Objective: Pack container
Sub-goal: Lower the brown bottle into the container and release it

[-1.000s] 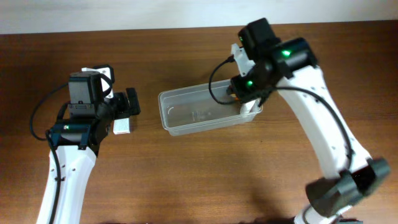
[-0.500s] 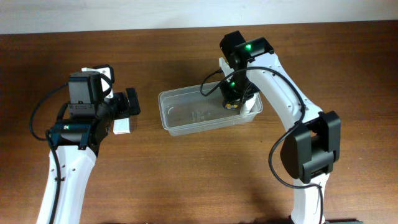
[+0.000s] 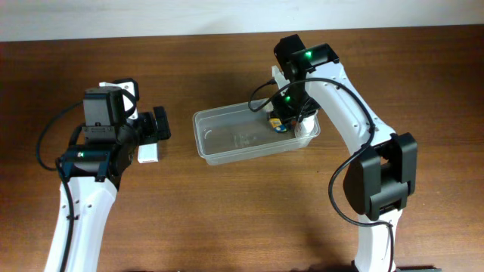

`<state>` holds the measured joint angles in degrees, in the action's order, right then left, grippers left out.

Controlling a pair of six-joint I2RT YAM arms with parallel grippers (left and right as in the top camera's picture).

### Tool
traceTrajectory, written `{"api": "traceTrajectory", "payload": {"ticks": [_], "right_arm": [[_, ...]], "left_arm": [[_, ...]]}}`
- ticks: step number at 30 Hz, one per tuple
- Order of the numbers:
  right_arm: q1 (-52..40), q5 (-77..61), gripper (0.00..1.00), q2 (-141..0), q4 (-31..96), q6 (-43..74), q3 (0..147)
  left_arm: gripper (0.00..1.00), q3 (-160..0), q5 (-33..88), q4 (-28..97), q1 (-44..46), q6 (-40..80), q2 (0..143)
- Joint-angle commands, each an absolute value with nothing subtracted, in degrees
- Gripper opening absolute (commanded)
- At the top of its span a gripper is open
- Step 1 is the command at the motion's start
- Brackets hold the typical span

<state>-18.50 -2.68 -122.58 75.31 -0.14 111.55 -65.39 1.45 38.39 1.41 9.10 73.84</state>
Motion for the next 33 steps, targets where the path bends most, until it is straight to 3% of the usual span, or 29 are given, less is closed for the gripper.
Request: {"api": "traceTrajectory", "payload": {"ticks": [1,14,19,22,28,33], "right_arm": [[-18.35,-2.57,0.4,-122.65,75.16,-0.23,112.46],[-18.59,-2.68,0.41,-122.56,75.53,-0.75,112.53],[-20.58,-2.76,0.46,-118.93,77.58,-1.74,116.09],[-21.37,-2.76,0.53,-114.96,78.15,-1.63,121.08],[-15.77,-1.74,0.79,-109.1,78.39,2.5,127.7],[-4.69,-6.15,0.86,-108.18,81.56,4.97,127.61]], "left_arm": [[1.0,-66.43,0.95,38.41,1.06,9.34,74.15],[1.0,-66.43,0.16,38.44,1.06,9.37,74.15],[1.0,-66.43,0.16,38.44,1.06,9.37,74.15],[1.0,-66.43,0.16,38.41,1.06,9.37,74.15],[1.0,-66.43,0.21,38.63,1.06,9.37,74.15],[1.0,-66.43,0.19,38.63,1.06,9.37,74.15]]}}
